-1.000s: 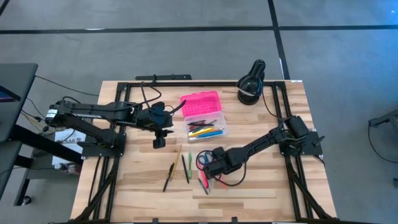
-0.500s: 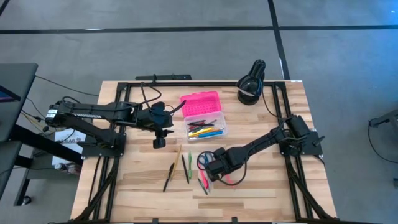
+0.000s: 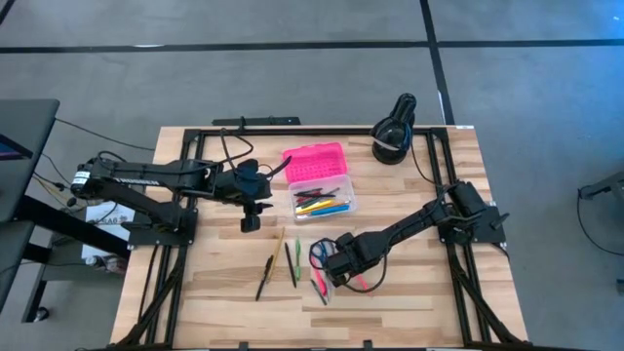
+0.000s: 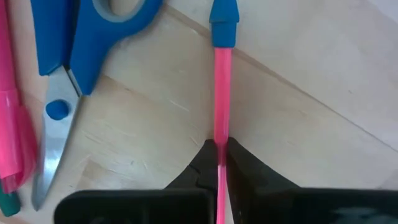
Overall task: Pick & place school supplies into a supply box
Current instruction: Put the pink pencil into the pink supply box
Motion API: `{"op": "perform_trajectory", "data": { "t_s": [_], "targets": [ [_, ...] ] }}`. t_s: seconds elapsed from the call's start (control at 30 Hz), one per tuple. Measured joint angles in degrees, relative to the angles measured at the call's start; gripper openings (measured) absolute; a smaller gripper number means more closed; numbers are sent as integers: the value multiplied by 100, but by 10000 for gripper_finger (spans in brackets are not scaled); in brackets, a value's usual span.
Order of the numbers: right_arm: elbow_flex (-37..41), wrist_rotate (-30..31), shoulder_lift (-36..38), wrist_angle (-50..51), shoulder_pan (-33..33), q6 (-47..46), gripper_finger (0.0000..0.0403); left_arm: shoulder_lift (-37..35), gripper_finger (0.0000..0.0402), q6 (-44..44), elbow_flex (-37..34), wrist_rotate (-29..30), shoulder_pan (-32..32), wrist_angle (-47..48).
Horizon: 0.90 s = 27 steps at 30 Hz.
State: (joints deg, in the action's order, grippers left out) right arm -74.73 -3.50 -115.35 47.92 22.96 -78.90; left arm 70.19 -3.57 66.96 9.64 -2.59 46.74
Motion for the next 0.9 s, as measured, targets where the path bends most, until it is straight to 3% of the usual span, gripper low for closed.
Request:
{"op": "perform_trajectory", "data": {
  "t_s": [0.47, 0.9],
  "targets": [
    [-490, 32, -46, 1179, -2, 383, 0, 0, 130, 44, -2, 160, -1, -39],
    [-1765, 1226, -24, 2648, -313, 1491, 0, 2, 130, -70, -2, 178, 0, -149]
  ]
}}
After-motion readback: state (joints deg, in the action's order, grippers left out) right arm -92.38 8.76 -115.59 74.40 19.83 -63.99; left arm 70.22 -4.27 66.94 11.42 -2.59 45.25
